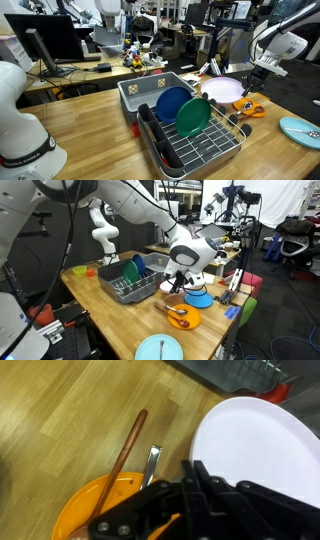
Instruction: Move the silver spoon and ladle from the pink plate and put them on the orange plate, move the pink plate backwards
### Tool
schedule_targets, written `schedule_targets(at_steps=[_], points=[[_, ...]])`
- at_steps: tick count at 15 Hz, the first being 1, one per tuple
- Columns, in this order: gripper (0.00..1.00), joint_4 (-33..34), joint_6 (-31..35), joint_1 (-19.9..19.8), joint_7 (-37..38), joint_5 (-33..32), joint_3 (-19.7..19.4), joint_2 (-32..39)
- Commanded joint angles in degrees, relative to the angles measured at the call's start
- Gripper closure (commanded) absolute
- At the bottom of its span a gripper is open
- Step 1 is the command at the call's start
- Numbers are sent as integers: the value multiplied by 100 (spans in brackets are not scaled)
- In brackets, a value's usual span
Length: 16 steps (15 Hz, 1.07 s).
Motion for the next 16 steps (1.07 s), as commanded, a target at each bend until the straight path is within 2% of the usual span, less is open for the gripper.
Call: schedule_targets(at_steps=[1, 7, 16], points=[[99, 794, -660, -185, 222, -196, 113, 550], [99, 1599, -1313, -180, 385, -504, 140, 1220], [99, 2489, -2014, -120, 493, -987, 222, 1729]])
